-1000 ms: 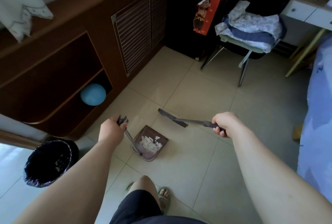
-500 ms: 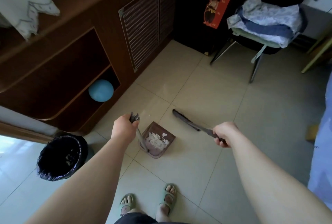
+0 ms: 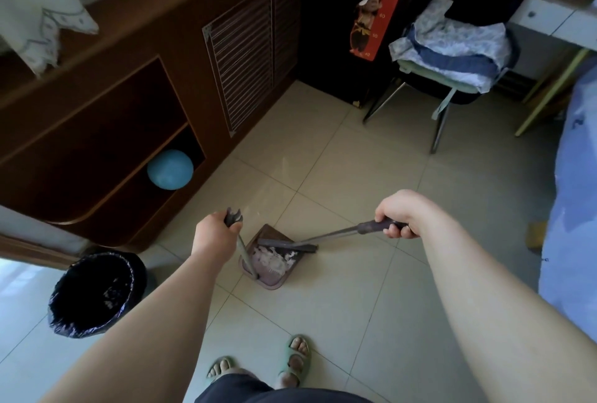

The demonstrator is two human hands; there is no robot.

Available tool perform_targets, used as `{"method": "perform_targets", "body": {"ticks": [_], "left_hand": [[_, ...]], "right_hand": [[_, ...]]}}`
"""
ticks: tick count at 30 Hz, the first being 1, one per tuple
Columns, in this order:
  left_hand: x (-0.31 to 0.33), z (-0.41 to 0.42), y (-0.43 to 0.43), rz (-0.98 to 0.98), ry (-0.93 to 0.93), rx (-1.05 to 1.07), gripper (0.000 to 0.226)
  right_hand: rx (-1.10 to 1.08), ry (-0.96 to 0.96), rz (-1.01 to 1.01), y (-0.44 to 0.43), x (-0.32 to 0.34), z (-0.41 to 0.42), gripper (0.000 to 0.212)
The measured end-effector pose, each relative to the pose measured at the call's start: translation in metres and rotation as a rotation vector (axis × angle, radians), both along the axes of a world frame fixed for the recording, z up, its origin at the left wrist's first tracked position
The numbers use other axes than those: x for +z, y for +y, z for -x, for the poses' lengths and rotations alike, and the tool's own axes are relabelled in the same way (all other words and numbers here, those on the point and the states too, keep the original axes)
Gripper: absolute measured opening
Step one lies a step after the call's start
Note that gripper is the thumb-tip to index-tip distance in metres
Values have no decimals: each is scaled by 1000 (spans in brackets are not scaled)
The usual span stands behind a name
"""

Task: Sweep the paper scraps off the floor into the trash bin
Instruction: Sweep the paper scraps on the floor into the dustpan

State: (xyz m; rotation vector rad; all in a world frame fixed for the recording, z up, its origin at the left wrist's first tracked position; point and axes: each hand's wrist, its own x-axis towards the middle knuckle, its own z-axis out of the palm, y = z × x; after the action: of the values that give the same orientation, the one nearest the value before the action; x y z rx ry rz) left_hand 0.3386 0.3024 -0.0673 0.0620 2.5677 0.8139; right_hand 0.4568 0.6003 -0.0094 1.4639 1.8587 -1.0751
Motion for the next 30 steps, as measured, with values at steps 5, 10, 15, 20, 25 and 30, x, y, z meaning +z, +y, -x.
{"method": "perform_targets", "body": {"ticks": [5, 10, 15, 20, 25, 30], "left_hand": [[1, -5, -20, -15, 9, 56, 27], [1, -10, -46, -43, 20, 143, 18], [6, -9, -69, -33, 35, 221, 20], [7, -4, -86, -28, 46, 266, 20], [5, 0, -97, 13, 43, 266, 13], [5, 7, -101, 40, 42, 242, 18]], "right_hand": [[15, 53, -54, -3, 4, 12, 3], [-26, 83, -51, -12, -3, 32, 7], [-119, 157, 18, -36, -21, 49, 11], [-171, 215, 49, -56, -34, 64, 11], [-118, 213, -30, -68, -37, 77, 11], [-89, 217, -100, -74, -37, 79, 11]]}}
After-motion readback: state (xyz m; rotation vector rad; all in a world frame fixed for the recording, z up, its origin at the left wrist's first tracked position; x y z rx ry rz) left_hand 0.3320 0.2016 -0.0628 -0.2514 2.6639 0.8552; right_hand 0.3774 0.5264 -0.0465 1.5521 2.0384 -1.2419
